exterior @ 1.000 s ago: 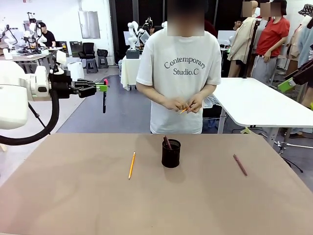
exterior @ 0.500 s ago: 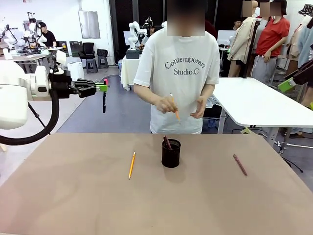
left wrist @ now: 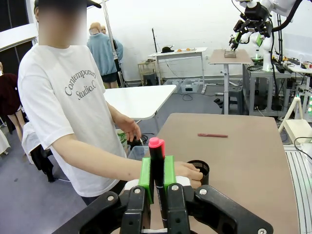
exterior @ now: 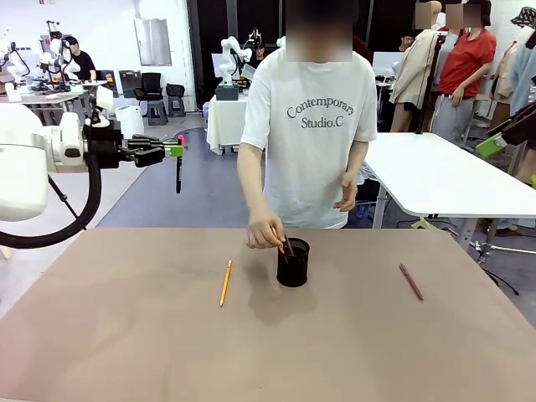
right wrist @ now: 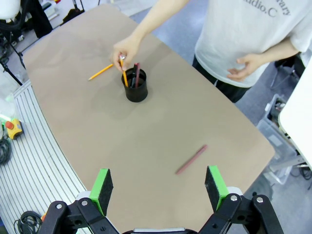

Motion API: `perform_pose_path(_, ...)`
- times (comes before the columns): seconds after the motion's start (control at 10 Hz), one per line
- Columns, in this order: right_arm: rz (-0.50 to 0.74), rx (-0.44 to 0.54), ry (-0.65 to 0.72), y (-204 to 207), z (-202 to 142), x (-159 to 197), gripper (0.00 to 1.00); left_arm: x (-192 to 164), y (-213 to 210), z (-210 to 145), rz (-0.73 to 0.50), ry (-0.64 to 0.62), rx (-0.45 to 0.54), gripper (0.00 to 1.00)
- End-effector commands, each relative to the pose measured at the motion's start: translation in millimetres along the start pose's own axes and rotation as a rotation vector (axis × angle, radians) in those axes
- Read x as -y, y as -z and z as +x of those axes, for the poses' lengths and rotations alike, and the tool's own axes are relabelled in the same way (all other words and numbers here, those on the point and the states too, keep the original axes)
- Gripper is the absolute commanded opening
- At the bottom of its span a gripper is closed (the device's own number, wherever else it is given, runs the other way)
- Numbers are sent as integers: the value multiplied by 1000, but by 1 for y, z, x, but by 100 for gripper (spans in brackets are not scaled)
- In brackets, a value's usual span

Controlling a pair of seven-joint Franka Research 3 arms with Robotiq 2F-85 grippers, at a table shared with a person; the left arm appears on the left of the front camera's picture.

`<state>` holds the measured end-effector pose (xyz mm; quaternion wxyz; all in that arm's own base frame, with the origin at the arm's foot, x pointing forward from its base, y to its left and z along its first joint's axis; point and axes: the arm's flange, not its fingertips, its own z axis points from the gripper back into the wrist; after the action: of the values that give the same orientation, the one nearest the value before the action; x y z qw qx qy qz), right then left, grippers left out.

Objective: Place the pens into the pen holder.
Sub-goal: Pick up a writing instrument from the table and place it into the Pen holder.

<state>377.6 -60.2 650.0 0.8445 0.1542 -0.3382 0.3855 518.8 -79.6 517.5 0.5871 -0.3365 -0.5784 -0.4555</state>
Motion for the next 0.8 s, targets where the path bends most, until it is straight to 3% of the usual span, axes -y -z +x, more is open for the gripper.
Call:
perform_pose_path(0.0,2,4,-4,-1,1,-1,100,1,0,2,-1,9,1,0)
perform_pose_path(0.6,2,4,-4,-1,1,-1,100,0,0,0,0,0,0,0)
perform_pose_path(0.7,2,4,-4,-1,1,-1,100,0,16,0,26,-1,-22,0)
